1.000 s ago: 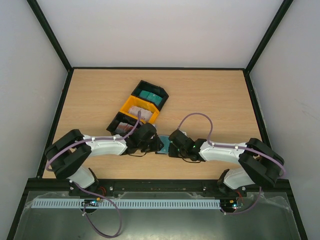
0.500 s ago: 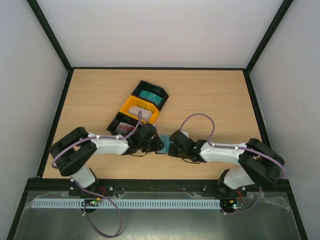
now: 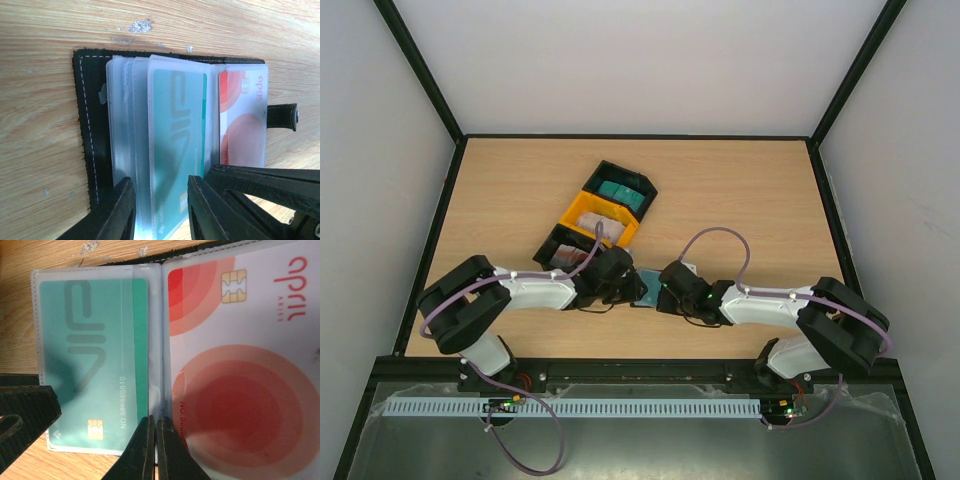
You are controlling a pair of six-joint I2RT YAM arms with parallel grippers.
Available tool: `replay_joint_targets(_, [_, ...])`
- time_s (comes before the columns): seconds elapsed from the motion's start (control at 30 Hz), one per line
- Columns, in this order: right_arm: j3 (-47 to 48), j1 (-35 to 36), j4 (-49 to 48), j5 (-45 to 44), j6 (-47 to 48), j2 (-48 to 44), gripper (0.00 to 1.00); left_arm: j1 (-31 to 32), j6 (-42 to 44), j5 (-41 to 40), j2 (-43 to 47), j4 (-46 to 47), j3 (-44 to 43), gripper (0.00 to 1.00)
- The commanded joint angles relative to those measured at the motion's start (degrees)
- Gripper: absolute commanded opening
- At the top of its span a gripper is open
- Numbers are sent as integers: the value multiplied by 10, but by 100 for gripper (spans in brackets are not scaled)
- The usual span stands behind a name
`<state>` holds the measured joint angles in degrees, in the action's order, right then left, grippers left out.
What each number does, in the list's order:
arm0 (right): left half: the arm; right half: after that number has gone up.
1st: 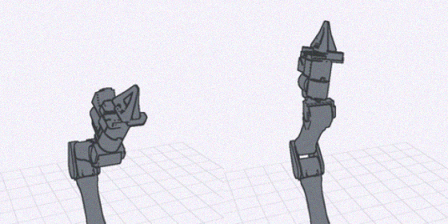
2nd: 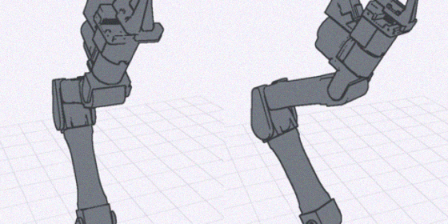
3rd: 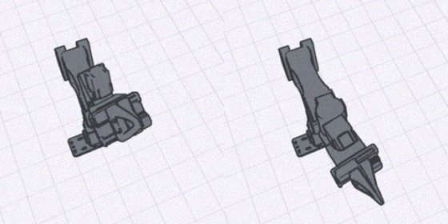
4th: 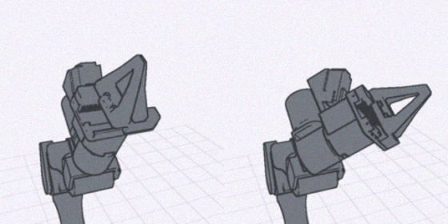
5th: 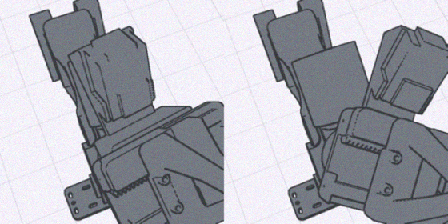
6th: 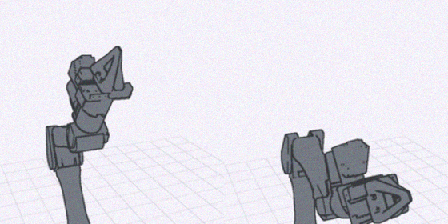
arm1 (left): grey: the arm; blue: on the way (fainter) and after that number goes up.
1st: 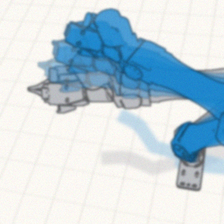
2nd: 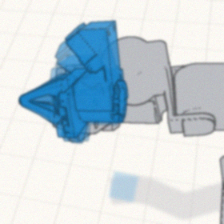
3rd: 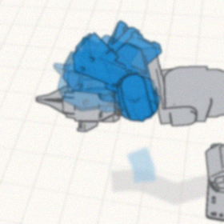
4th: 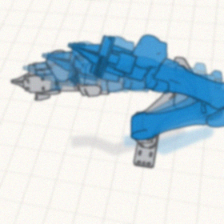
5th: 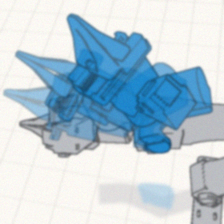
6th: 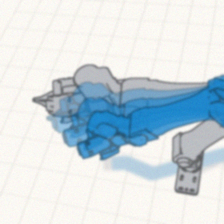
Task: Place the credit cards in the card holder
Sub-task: Turn over the card slot in the card holder.
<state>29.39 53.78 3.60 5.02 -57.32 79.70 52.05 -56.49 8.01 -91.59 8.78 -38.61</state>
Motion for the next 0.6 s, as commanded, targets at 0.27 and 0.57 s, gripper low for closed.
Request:
replay_joint_targets(0.27, [-28, 0, 54, -31, -5, 16, 2, -4, 19, 38, -6, 28, -6, 24])
replay_joint_targets(0.57, [-37, 0, 42, -41, -15, -49, 6, -3, 31, 96, -12, 79, -12, 26])
